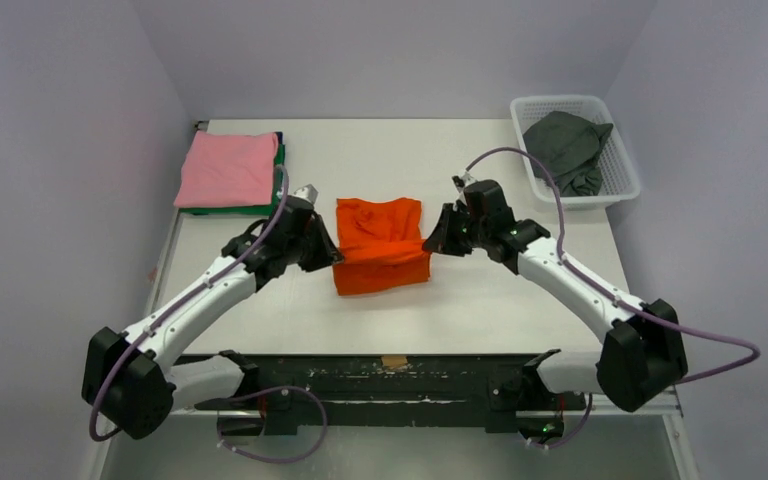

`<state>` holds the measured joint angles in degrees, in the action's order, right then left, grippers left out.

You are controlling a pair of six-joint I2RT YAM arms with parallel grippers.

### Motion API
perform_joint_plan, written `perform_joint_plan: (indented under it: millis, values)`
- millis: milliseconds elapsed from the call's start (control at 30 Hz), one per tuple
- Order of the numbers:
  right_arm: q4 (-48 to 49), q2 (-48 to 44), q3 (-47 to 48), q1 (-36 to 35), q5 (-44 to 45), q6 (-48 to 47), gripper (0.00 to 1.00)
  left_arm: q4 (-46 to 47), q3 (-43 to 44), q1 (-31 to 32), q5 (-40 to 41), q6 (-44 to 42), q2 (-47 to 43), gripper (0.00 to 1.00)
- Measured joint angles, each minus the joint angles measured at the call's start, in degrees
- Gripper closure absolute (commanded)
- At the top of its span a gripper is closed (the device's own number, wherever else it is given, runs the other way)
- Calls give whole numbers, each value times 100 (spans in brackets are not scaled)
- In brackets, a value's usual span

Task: Fold and stack the t-shirts
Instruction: Fold the long partially folded tshirt into a neat square, then put the neatly folded tshirt into the corner of the board with the left arm

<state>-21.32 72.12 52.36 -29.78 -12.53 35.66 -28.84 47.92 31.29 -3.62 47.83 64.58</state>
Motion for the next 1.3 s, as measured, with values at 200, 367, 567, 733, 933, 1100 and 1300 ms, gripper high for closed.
perform_joint_plan:
  millis: [200, 367, 567, 733, 933, 1100, 1300]
  values:
    - [343, 1191, 868, 450, -92, -168, 100, 15, 1058, -562, 31, -437, 1023, 100]
    - [581, 1967, 1480, 710, -267, -234, 100, -7, 1919, -975, -87, -706, 2063, 100]
    - [717, 3032, 2260, 938, -407, -254, 100, -57, 2813, -1322, -356, -894, 3386, 96]
    - [804, 3976, 2850, 1139, -304, -212, 49, -195, 3762, -1515, -599, -1051, 4494, 42]
    - [581, 4669, 3711, 1399, 46, -422, 2, -494, 4400, -1740, -789, -1156, 4940, 0]
    - [973, 3545, 2597, 1366, -9, -529, 1, -199, 3521, -1773, -1001, -1150, 4325, 0]
    - [1637, 2354, 1093, 1213, -442, -485, 1, -188, 3150, -1762, -1266, -1156, 4428, 23]
